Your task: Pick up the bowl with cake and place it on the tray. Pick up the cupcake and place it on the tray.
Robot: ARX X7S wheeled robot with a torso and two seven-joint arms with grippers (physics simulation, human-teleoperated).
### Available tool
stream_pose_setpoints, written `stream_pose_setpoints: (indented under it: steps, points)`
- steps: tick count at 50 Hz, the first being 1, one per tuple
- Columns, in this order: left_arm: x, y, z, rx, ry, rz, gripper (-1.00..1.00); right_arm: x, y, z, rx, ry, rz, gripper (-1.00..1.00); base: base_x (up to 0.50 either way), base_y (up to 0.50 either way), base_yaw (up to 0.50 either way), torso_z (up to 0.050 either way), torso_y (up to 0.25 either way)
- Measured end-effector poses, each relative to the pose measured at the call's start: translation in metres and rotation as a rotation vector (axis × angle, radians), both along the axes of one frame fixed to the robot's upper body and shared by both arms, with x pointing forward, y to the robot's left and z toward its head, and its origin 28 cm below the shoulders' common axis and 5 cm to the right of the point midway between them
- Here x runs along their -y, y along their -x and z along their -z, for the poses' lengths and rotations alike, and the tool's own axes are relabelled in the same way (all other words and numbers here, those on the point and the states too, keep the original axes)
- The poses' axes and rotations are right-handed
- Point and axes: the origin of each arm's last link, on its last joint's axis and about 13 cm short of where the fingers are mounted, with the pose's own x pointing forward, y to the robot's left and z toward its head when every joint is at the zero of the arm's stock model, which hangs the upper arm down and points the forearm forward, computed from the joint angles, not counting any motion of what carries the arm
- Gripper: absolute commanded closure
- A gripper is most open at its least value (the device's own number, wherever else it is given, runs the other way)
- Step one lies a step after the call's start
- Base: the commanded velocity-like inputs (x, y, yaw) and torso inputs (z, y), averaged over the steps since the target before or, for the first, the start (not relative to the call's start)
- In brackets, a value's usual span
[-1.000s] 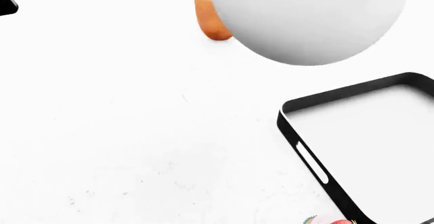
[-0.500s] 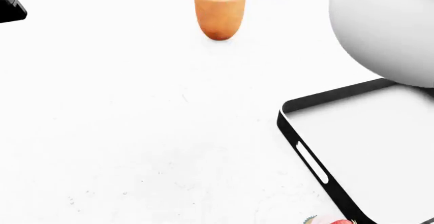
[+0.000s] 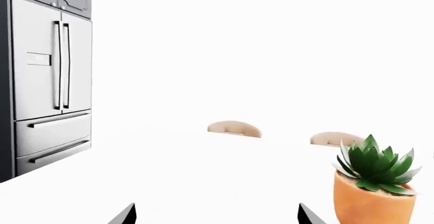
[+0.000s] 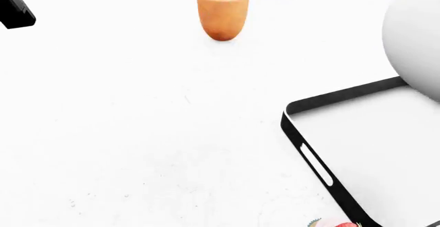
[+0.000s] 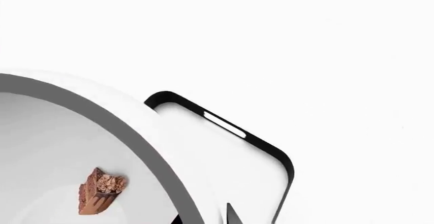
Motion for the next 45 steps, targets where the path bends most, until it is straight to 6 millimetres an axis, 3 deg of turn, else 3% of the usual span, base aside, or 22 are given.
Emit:
stream_pose_setpoints:
  steps: [14,27,45]
  points:
    - [0.002,0.0,0.002,-0.002,-0.008,0.002,-1.0,0.014,0.004,0.006,0.02,-0.026,0.081,1.0,0.0,0.0,0.0,0.0,0.001]
    - [0.004,0.0,0.005,-0.005,-0.023,0.007,-1.0,0.028,0.006,0.03,0.017,-0.052,0.155,1.0,0.0,0.0,0.0,0.0,0.001]
    - [0.007,0.002,0.008,-0.01,-0.041,0.014,-1.0,0.031,-0.005,0.059,0.031,-0.075,0.175,1.0,0.0,0.0,0.0,0.0,0.001]
